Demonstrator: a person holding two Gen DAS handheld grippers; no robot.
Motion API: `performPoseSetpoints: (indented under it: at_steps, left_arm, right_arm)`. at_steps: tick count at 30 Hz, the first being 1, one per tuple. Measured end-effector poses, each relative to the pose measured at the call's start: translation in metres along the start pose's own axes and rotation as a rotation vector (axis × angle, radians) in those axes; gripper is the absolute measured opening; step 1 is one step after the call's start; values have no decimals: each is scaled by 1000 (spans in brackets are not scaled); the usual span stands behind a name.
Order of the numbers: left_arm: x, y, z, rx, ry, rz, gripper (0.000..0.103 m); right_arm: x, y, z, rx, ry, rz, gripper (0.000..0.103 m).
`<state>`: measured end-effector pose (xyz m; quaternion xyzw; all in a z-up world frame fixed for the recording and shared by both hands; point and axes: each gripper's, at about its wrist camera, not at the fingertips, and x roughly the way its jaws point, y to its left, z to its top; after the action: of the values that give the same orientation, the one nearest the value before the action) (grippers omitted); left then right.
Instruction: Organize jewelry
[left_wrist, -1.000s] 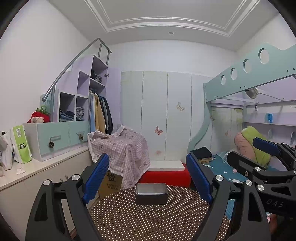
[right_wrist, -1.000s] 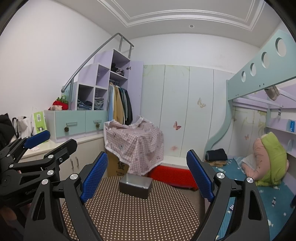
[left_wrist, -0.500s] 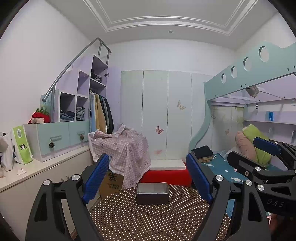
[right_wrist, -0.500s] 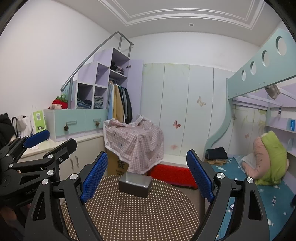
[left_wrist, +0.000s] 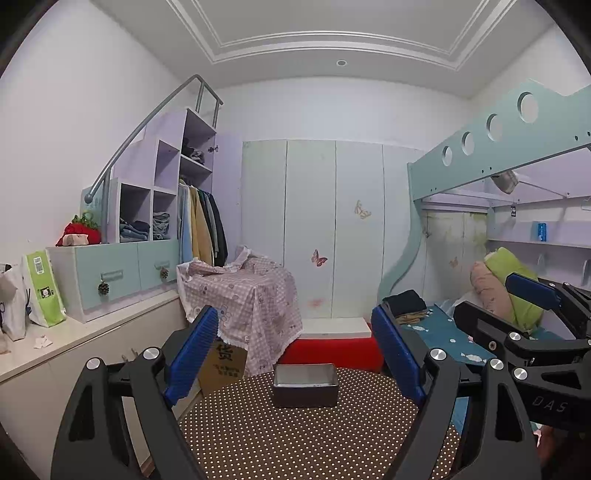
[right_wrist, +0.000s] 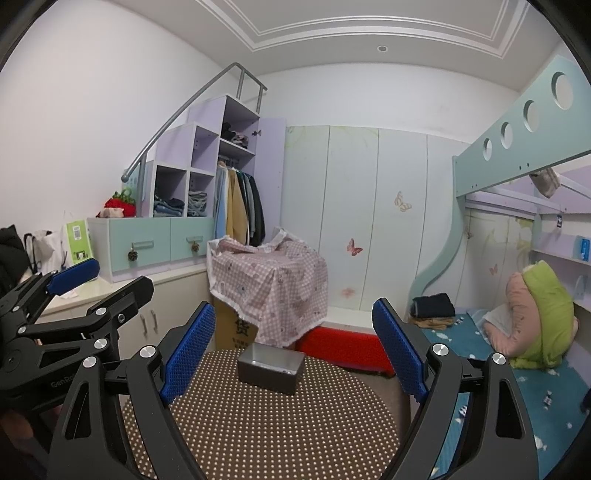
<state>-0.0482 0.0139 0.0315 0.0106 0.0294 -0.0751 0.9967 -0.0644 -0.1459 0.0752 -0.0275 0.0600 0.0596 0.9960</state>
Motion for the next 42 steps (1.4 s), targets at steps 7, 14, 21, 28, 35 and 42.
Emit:
performPoseSetpoints:
  at_steps: [7,14,21,28,35,42]
  left_arm:
    - [1,1,0,-1,1,-2,82]
    - [1,1,0,-2,1,-1,82]
    - [3,3,-1,0,5,-2,82]
    - [7,4,-3,1,9,-4,82]
    - [9,4,-5,2,15,-4,82]
    - [12,3,-7,11,8,-3,82]
  right_arm:
    - [0,-1,1,0,0,1,84]
    - [0,-1,1,0,1,1,84]
    - [1,-1,0,0,4,0,84]
    - [6,0,-4,3,8,-1,84]
    - [8,-2,-5,6,13,1,84]
    - [9,-2,-6,9,17,1,84]
